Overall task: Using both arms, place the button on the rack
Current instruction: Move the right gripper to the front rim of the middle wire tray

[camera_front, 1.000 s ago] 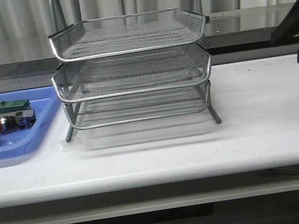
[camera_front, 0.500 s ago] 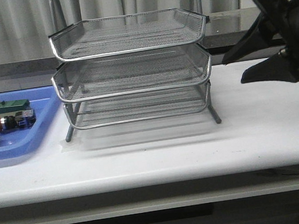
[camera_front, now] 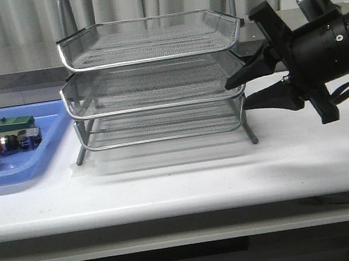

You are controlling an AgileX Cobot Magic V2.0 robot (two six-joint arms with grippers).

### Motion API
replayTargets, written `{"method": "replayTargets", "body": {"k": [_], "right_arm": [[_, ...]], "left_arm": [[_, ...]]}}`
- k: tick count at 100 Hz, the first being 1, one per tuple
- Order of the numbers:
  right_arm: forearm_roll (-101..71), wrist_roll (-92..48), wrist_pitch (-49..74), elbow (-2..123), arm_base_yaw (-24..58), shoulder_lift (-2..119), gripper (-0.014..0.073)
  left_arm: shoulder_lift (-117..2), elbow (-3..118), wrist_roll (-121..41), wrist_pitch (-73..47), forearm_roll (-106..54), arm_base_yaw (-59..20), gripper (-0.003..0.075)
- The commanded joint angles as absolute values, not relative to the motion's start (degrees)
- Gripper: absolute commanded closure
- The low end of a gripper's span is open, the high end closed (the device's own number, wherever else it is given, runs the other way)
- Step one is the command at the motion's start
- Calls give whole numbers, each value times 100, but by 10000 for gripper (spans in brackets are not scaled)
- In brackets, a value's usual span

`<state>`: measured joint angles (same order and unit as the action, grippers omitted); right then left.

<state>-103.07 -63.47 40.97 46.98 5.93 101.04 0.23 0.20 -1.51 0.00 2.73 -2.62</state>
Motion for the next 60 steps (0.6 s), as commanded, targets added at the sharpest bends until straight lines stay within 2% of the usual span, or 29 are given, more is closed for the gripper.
{"method": "replayTargets", "body": {"k": [1, 60], "right_arm": [[-11098, -6446, 4514, 4988, 579, 10001, 265], [-11098, -6337, 4732, 5615, 579, 10558, 267]], "left_arm": [[210, -304, -105, 445, 214, -244, 741], [210, -304, -105, 445, 214, -244, 741]]}}
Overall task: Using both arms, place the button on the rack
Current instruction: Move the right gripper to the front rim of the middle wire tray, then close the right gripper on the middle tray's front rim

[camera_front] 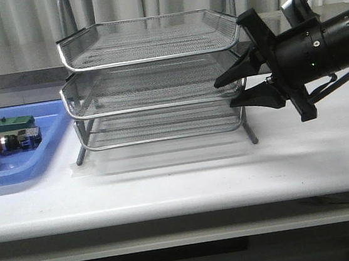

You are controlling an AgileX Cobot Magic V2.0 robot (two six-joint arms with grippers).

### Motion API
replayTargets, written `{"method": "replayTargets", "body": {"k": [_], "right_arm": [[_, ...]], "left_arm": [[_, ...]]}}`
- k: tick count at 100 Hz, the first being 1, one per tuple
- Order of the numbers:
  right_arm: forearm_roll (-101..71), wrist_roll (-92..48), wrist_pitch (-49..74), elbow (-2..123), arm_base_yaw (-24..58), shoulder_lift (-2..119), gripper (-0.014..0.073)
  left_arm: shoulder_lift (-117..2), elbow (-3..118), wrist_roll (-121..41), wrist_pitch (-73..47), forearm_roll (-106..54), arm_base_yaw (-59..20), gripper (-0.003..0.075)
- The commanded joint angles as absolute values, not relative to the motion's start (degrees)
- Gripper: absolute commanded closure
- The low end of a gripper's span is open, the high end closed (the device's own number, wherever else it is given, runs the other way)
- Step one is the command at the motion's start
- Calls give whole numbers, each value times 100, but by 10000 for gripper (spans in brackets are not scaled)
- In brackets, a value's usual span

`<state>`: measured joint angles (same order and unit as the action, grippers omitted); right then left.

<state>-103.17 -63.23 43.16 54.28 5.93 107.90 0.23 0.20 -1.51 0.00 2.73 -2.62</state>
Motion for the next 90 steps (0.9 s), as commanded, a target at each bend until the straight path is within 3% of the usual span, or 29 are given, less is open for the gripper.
{"method": "replayTargets", "body": {"k": [1, 19, 41, 90], "right_arm": [[-11098, -6337, 4733, 5615, 579, 10558, 267], [-11098, -6337, 4722, 5615, 579, 10558, 272], [-11098, -6268, 4722, 5615, 579, 10558, 384], [-11086, -6182, 4720, 5604, 579, 10558, 384]], "left_arm": [[210, -304, -105, 445, 214, -244, 741], [210, -304, -105, 445, 214, -244, 741], [210, -304, -105, 445, 214, -244, 741], [210, -304, -105, 445, 214, -244, 741]]}}
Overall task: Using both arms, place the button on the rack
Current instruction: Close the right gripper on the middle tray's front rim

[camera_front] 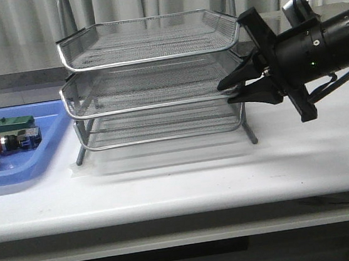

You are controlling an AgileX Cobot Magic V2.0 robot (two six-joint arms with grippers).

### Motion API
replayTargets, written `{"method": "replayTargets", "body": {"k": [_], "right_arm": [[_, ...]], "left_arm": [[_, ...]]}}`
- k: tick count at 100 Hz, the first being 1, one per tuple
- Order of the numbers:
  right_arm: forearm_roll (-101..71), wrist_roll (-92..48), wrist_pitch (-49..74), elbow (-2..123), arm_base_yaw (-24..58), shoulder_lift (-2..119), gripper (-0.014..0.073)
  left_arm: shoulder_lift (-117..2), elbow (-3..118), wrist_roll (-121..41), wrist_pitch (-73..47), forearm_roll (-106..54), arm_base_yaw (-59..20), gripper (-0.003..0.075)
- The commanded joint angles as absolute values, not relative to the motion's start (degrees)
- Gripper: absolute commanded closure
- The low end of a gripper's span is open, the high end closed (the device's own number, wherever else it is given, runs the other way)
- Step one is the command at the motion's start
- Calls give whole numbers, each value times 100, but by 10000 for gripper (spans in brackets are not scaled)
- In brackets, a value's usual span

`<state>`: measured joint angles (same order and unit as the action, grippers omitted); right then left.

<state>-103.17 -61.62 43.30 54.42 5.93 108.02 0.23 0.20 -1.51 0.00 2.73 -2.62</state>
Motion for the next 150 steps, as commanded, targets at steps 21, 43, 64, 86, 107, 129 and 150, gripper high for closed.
{"method": "replayTargets", "body": {"k": [21, 43, 64, 86, 107, 129, 150], "right_arm": [[-10979, -6138, 4720, 5598, 579, 10558, 490], [-10928, -6138, 4720, 5593, 579, 10558, 548], [-10631, -6138, 4720, 5586, 579, 10558, 548], [-10562, -6143, 4710, 5296, 579, 10558, 548], [-10231, -6143, 4717, 5163, 579, 10558, 548], [-10076, -6143, 4717, 4970, 579, 10558, 548], [-9858, -6148, 4721, 4823, 579, 10552, 548]], "left_arm": [[210, -304, -105, 445, 214, -244, 741], [210, -304, -105, 445, 214, -244, 741], [210, -304, -105, 445, 214, -244, 741], [210, -304, -105, 445, 214, -244, 741], [210, -304, -105, 445, 214, -244, 741], [210, -304, -105, 445, 214, -244, 741], [210, -304, -105, 445, 214, -244, 741]]}}
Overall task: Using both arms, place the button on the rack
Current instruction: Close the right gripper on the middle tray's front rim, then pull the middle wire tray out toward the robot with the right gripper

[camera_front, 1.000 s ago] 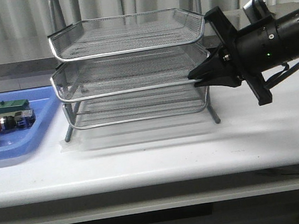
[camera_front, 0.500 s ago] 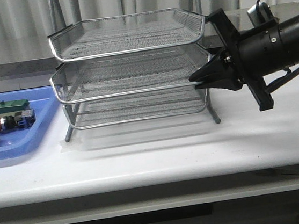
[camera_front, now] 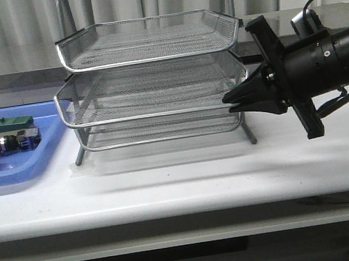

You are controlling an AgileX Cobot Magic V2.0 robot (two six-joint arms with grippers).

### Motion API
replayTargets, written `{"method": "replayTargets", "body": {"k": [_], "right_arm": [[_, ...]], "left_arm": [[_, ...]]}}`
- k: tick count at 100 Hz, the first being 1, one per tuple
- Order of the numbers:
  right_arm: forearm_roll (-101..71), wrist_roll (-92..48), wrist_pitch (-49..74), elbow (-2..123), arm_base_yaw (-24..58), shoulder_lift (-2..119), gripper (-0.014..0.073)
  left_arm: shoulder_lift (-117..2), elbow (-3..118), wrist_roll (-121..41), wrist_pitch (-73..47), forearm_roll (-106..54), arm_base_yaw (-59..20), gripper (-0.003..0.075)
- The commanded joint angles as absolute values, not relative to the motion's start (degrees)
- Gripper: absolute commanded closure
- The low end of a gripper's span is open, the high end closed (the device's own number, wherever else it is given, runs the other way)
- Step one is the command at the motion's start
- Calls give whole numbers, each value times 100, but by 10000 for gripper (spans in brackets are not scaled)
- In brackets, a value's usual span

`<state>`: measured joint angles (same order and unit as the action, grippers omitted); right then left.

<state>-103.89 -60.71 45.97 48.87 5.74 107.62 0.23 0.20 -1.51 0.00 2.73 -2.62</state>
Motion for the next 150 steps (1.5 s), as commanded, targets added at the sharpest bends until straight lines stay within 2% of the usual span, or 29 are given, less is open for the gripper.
{"method": "replayTargets", "body": {"k": [1, 68, 150], "right_arm": [[-9858, -6148, 4721, 4814, 579, 10552, 548], [-9867, -6899, 4713, 3876, 579, 10522, 548], [-9867, -7155, 4557, 3368, 579, 10429, 548]], "left_arm": [[210, -304, -105, 445, 214, -244, 741], [210, -304, -105, 445, 214, -244, 741], [210, -304, -105, 445, 214, -244, 741]]}}
